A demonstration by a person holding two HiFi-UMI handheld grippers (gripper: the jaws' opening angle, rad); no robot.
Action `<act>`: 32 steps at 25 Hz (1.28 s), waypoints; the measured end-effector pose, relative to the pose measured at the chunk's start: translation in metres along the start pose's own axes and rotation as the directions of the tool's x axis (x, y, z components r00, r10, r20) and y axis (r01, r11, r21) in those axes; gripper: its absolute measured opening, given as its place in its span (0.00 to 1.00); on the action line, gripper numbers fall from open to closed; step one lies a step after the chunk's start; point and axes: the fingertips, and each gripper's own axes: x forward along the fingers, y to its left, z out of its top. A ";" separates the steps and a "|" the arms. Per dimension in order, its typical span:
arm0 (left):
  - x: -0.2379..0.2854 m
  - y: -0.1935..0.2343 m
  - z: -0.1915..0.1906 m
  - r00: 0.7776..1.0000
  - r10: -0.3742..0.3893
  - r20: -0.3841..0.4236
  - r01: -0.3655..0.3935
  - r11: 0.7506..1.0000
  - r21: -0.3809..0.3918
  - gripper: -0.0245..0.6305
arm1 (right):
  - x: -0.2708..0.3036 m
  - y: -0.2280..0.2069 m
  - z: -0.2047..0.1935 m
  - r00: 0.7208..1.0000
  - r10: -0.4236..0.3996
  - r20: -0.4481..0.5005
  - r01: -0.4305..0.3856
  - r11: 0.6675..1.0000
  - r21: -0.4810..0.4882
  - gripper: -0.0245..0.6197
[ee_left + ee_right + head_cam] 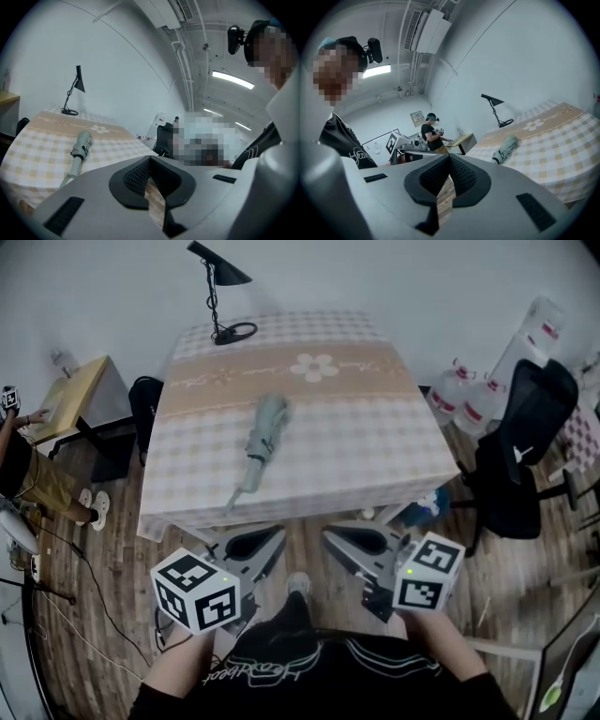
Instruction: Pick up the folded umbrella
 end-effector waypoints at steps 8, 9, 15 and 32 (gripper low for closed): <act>0.055 0.119 0.049 0.999 0.000 -0.036 -0.002 0.998 -0.064 0.04 | 0.078 -0.106 0.040 0.999 -0.041 -0.022 0.043 0.996 0.080 0.06; 0.060 0.131 0.054 0.999 0.000 -0.041 -0.003 0.998 -0.068 0.04 | 0.086 -0.116 0.044 0.999 -0.046 -0.026 0.048 0.995 0.087 0.06; 0.087 0.186 0.075 0.999 0.001 -0.053 -0.006 0.996 -0.092 0.04 | 0.116 -0.163 0.069 0.997 -0.069 -0.030 0.072 0.993 0.096 0.06; 0.134 0.259 0.088 0.988 0.127 -0.083 -0.139 0.979 -0.149 0.40 | 0.140 -0.236 0.096 0.995 -0.006 -0.098 0.018 0.992 0.122 0.06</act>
